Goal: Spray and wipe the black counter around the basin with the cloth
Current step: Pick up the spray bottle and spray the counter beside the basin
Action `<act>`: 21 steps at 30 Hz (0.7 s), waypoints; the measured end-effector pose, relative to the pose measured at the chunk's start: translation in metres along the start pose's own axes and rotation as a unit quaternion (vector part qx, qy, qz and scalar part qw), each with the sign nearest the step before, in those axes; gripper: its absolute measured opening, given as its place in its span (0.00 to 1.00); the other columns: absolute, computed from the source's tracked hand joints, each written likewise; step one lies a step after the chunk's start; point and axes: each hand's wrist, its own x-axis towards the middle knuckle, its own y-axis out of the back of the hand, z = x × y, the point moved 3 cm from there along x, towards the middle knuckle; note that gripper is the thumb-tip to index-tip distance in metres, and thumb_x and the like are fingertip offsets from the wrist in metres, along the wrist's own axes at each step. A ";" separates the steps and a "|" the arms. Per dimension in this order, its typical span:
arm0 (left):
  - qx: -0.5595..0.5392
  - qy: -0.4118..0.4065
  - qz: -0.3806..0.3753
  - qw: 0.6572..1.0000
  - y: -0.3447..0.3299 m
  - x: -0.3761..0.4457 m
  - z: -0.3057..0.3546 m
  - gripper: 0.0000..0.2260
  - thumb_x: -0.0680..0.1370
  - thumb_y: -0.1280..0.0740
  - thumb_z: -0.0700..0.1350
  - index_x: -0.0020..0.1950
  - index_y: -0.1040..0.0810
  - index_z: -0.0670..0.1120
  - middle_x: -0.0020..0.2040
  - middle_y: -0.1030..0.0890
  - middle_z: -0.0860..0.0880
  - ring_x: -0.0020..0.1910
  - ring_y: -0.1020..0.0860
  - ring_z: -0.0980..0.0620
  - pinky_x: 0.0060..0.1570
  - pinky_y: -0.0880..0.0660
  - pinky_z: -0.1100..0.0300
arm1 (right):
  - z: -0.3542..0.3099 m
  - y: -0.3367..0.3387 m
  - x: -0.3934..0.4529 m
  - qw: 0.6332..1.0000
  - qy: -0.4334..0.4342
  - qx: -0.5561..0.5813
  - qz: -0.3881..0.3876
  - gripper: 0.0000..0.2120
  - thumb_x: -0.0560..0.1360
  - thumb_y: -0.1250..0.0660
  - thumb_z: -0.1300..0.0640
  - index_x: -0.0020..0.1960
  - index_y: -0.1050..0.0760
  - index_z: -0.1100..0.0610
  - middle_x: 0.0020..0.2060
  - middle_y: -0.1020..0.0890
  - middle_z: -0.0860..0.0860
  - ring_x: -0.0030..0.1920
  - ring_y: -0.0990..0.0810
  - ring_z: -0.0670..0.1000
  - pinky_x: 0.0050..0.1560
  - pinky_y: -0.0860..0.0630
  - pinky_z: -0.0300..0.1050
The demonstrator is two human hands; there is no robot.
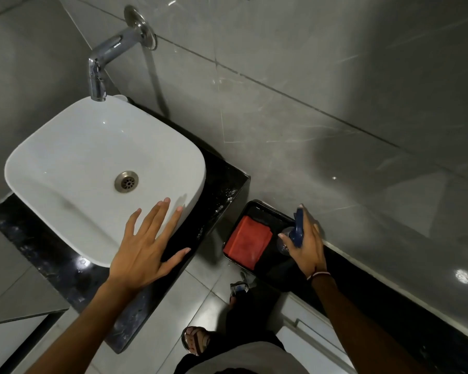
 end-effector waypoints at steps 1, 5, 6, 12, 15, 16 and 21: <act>0.003 -0.002 0.000 1.000 0.000 0.000 0.000 0.41 0.80 0.44 0.70 0.86 0.48 0.48 0.85 0.40 0.40 0.81 0.34 0.39 0.77 0.36 0.34 | -0.001 0.000 0.003 1.000 0.001 -0.005 -0.002 0.45 0.76 0.26 0.52 0.83 0.48 0.54 0.75 0.29 0.60 0.73 0.27 0.61 0.71 0.26 0.56; 0.010 -0.006 0.002 1.000 -0.001 0.001 0.000 0.40 0.80 0.45 0.70 0.86 0.48 0.48 0.85 0.40 0.39 0.81 0.35 0.39 0.77 0.36 0.34 | -0.018 -0.002 0.010 0.994 0.045 -0.056 0.082 0.24 0.80 0.33 0.49 0.69 0.27 0.64 0.55 0.17 0.62 0.53 0.15 0.61 0.52 0.16 0.52; 0.010 -0.005 0.002 1.000 -0.001 0.002 -0.001 0.41 0.80 0.45 0.70 0.86 0.48 0.48 0.85 0.40 0.39 0.81 0.35 0.39 0.77 0.36 0.34 | -0.021 -0.003 0.011 0.991 0.062 -0.068 0.102 0.20 0.81 0.34 0.50 0.64 0.24 0.65 0.51 0.17 0.61 0.49 0.15 0.60 0.48 0.16 0.51; 0.002 0.009 0.006 1.000 0.000 0.000 -0.001 0.41 0.80 0.44 0.69 0.86 0.48 0.48 0.84 0.39 0.39 0.81 0.34 0.40 0.77 0.36 0.35 | -0.030 -0.015 -0.014 0.970 0.153 -0.184 0.045 0.07 0.78 0.33 0.57 0.50 0.20 0.60 0.42 0.17 0.57 0.46 0.18 0.56 0.45 0.19 0.47; 0.005 0.017 0.013 1.000 0.001 0.000 0.000 0.40 0.80 0.44 0.69 0.85 0.47 0.47 0.84 0.38 0.39 0.81 0.33 0.39 0.76 0.35 0.35 | -0.016 -0.030 -0.042 0.975 0.083 -0.196 -0.065 0.09 0.78 0.36 0.49 0.49 0.23 0.55 0.43 0.19 0.54 0.45 0.17 0.55 0.42 0.24 0.43; 0.006 0.017 0.015 1.000 0.002 0.000 0.000 0.40 0.80 0.45 0.69 0.85 0.47 0.47 0.84 0.38 0.39 0.80 0.33 0.39 0.76 0.34 0.35 | -0.011 -0.036 -0.051 0.973 0.057 -0.203 -0.092 0.12 0.79 0.37 0.47 0.51 0.23 0.54 0.45 0.19 0.54 0.47 0.17 0.55 0.44 0.23 0.45; 0.007 0.012 0.030 0.999 0.002 -0.001 0.000 0.39 0.81 0.45 0.69 0.85 0.46 0.47 0.83 0.37 0.39 0.80 0.32 0.40 0.76 0.34 0.36 | -0.005 -0.061 -0.076 0.953 0.006 -0.261 -0.154 0.21 0.81 0.43 0.38 0.50 0.23 0.55 0.48 0.17 0.56 0.51 0.16 0.56 0.52 0.21 0.48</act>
